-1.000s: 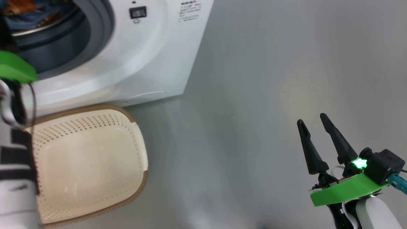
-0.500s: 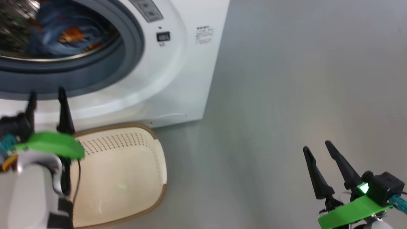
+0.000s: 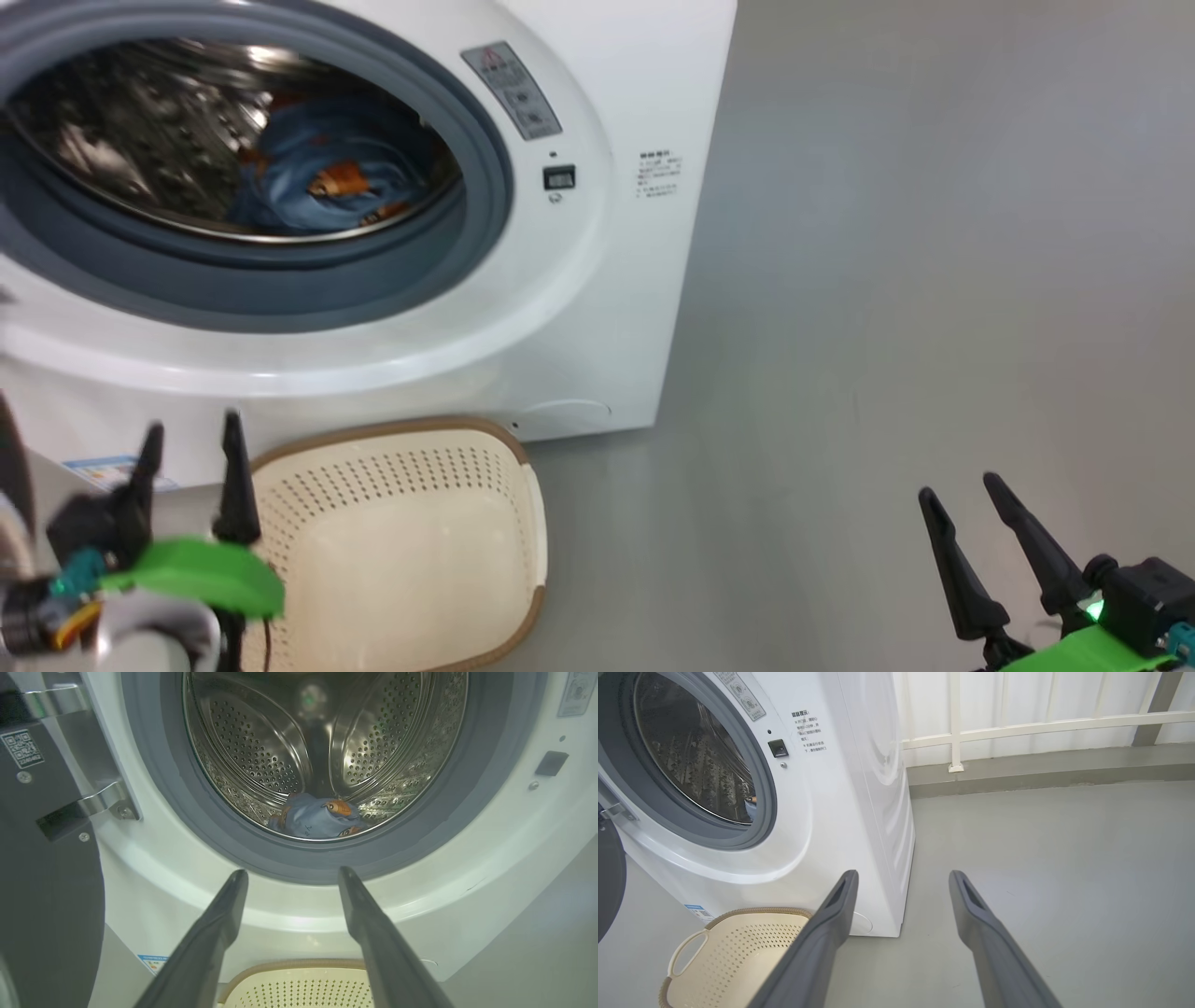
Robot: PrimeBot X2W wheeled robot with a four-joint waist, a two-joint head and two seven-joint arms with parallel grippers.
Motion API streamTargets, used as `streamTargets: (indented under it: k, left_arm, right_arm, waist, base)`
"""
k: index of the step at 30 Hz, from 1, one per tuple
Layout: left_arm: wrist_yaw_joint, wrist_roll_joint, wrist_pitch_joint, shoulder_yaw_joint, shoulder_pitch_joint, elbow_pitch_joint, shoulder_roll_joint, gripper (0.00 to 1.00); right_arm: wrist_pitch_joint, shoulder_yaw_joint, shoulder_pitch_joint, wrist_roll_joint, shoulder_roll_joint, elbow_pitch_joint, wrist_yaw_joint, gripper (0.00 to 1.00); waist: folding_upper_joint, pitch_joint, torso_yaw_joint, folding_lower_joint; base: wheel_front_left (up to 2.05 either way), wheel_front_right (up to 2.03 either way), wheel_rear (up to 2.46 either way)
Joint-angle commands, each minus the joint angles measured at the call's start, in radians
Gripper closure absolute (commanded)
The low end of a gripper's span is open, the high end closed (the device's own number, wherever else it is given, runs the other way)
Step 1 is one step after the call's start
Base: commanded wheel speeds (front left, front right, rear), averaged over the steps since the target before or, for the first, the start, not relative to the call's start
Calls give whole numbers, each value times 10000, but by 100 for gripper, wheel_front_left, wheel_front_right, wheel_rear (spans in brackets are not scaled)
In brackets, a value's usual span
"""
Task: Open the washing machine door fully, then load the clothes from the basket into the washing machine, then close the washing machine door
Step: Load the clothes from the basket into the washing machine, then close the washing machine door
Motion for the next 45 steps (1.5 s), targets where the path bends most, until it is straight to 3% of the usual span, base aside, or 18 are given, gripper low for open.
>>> streamTargets:
  k: [1, 11, 22, 45]
  left_arm:
    - [-25, -64, -65, 167, 426, -460, 164, 0]
    - [30, -634, -65, -219, 1979, -1351, 153, 0]
    - [540, -585, -65, -314, 3286, -2575, 152, 0]
    - [783, -715, -65, -486, 3506, -3077, 151, 0]
  right_arm:
    - [-48, 147, 200, -155, -216, -193, 29, 0]
    - [-48, -89, 725, -187, -260, -231, 29, 0]
    - [-48, -417, 1113, -232, -198, -324, 29, 0]
    - [-48, -424, 1068, -277, -182, -374, 29, 0]
  waist:
    - [0, -483, 298, 1]
    - [0, -974, 483, 1]
    - [0, -1120, 615, 1]
    - [0, -1056, 650, 1]
  base:
    - [0, 0, 0]
    - [0, 0, 0]
    - [0, 0, 0]
    - [-13, 13, 0]
